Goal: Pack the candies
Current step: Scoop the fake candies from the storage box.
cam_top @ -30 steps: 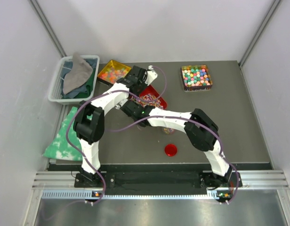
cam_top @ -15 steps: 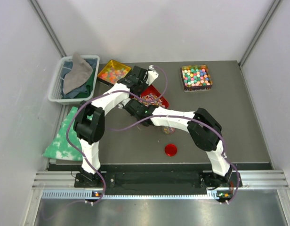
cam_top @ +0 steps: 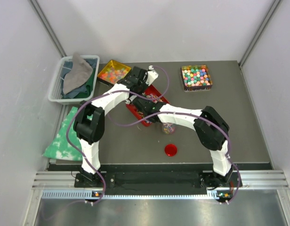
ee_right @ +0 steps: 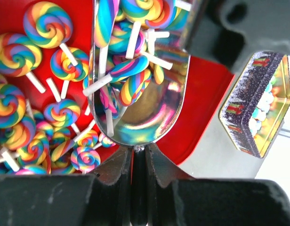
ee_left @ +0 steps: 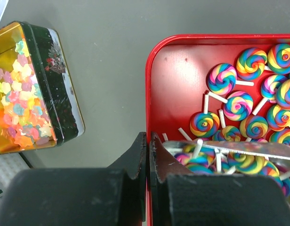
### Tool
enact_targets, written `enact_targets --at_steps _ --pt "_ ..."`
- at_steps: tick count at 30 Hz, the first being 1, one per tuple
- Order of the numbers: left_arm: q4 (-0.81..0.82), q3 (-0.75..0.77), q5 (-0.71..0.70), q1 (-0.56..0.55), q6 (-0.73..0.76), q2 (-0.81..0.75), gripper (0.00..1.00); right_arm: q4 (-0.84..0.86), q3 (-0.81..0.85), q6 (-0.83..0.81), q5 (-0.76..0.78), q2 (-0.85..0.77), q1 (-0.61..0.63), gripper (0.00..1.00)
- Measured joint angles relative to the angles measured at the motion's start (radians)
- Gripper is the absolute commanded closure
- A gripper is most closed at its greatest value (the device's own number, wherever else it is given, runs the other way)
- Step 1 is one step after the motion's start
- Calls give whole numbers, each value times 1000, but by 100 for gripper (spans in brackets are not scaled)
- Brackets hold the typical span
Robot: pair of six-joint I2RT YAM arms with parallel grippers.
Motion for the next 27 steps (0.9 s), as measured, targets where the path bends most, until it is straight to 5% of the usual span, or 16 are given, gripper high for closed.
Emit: enact_targets --at_steps 27 --pt "1 159 41 98 -50 167 100 -42 -39 -63 -174 -76 -7 100"
